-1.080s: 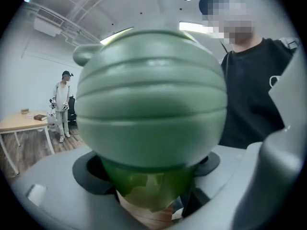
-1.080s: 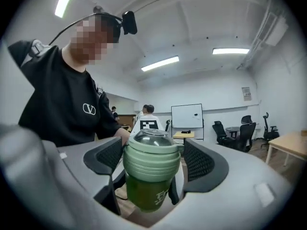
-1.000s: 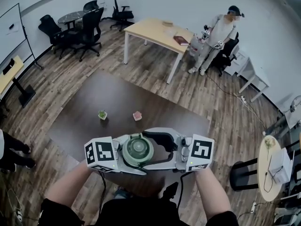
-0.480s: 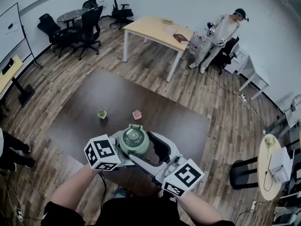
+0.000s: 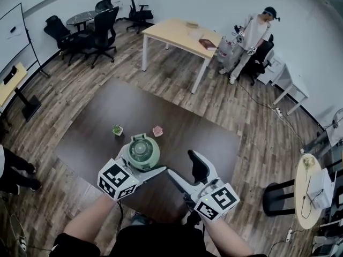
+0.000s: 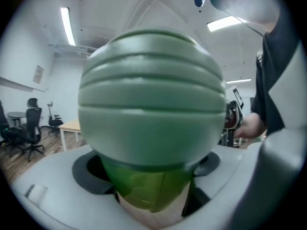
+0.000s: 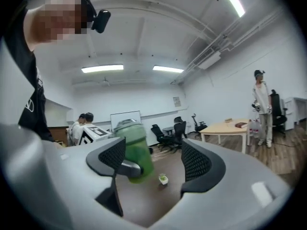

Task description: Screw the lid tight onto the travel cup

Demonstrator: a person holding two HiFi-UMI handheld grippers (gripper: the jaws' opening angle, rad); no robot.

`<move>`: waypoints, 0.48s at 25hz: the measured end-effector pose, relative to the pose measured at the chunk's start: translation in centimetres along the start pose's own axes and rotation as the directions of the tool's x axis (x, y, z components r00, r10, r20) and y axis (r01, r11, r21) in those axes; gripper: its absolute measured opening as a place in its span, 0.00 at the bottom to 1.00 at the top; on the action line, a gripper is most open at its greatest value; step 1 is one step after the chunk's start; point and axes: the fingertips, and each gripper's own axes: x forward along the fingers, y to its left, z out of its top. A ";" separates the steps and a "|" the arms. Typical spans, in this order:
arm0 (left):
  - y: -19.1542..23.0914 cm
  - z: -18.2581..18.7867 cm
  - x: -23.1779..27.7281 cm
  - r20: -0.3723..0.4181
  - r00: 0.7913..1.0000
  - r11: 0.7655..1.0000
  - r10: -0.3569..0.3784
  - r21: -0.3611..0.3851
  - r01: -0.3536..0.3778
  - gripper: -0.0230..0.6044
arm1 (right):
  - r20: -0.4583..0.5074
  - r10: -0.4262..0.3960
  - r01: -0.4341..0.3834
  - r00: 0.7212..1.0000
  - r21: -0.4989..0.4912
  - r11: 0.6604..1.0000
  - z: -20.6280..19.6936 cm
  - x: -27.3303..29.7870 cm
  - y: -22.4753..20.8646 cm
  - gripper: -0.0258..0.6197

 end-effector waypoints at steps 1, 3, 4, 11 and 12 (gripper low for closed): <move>1.0 -0.2 -0.6 0.018 0.997 0.997 0.072 0.005 -0.072 0.69 | 0.003 -0.065 0.065 0.998 0.008 0.998 -0.5 -0.7 -1.5 0.61; 2.4 -0.9 -1.8 0.027 0.981 0.981 0.194 0.023 -0.194 0.69 | 0.012 -0.211 0.211 0.977 -0.017 0.977 -1.7 -2.1 -4.6 0.61; 2.9 -1.5 -2.4 0.025 0.969 0.969 0.245 0.034 -0.246 0.69 | 0.012 -0.280 0.280 0.960 -0.050 0.959 -2.5 -2.8 -6.1 0.61; 4.4 -5.8 -6.6 0.042 0.879 0.880 0.474 -0.041 -0.473 0.69 | 0.034 -0.511 0.509 0.859 -0.165 0.845 -7.0 -7.0 -11.5 0.61; 4.6 -6.2 -6.9 0.039 0.872 0.873 0.487 -0.054 -0.485 0.69 | 0.047 -0.514 0.514 0.856 -0.174 0.840 -7.1 -7.3 -11.5 0.61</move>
